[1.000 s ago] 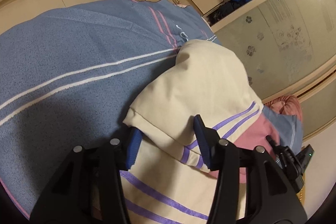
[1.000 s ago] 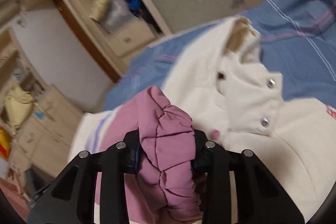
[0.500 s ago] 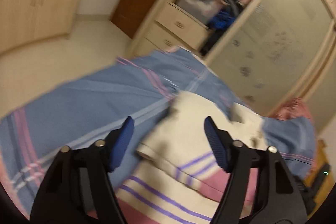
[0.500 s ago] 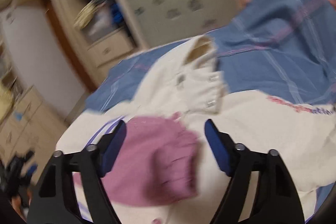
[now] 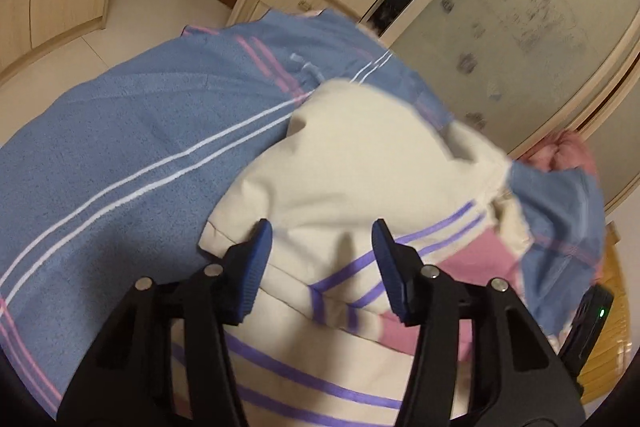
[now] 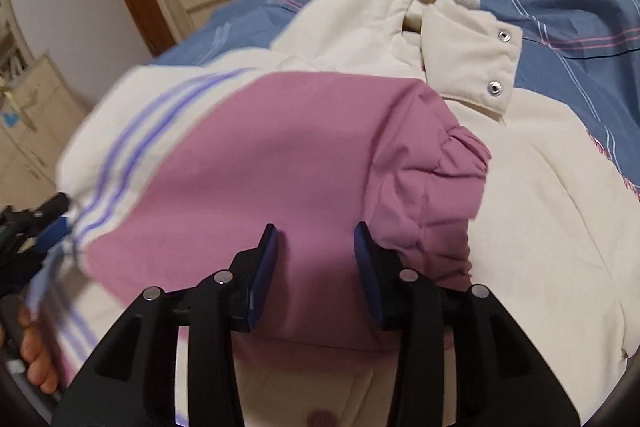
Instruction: Fold large clothes
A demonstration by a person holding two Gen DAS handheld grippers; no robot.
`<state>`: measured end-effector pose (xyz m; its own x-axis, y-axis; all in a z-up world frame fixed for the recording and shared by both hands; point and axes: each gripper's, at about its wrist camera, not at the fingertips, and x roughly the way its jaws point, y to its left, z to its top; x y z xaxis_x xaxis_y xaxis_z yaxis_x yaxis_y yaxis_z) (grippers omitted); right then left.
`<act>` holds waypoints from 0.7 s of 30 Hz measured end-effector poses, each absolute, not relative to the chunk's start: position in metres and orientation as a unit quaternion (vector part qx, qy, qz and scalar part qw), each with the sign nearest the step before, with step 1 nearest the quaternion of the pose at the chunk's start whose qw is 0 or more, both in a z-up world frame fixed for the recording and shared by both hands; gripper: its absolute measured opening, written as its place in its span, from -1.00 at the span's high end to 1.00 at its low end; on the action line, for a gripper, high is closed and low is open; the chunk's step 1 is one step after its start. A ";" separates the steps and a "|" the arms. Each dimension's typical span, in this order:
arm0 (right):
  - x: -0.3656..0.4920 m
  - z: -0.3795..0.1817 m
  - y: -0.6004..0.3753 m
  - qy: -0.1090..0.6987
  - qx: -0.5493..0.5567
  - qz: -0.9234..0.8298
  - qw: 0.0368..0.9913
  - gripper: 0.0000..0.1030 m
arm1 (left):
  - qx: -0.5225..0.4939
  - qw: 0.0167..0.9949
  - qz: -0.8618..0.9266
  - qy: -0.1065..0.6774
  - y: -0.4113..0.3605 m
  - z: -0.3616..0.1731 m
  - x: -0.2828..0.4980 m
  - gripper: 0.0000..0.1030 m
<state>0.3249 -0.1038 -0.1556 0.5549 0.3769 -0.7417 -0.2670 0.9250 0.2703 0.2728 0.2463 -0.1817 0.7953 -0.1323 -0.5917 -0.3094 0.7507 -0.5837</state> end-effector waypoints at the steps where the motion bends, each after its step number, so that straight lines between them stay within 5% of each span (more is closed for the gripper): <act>1: 0.315 -0.144 -0.119 0.421 0.078 0.181 0.885 -0.07 | -0.355 0.887 0.041 0.293 0.250 -0.172 0.264 -0.26; 3: 0.281 -0.114 -0.180 0.365 0.122 0.141 0.912 -0.80 | -0.343 0.904 0.045 0.253 0.250 -0.154 0.247 -0.46; 4: 0.266 -0.106 -0.209 0.346 0.146 0.121 0.919 -0.85 | -0.335 0.909 0.048 0.243 0.249 -0.148 0.243 -0.49; 12: 0.181 -0.133 -0.468 0.327 0.386 -0.112 0.855 -0.85 | -0.303 0.915 0.001 0.265 0.214 -0.136 0.249 -0.63; 21: 0.187 -0.218 -0.584 0.284 0.569 -0.128 0.761 -0.83 | -0.283 0.912 0.002 0.299 0.197 -0.150 0.261 -0.66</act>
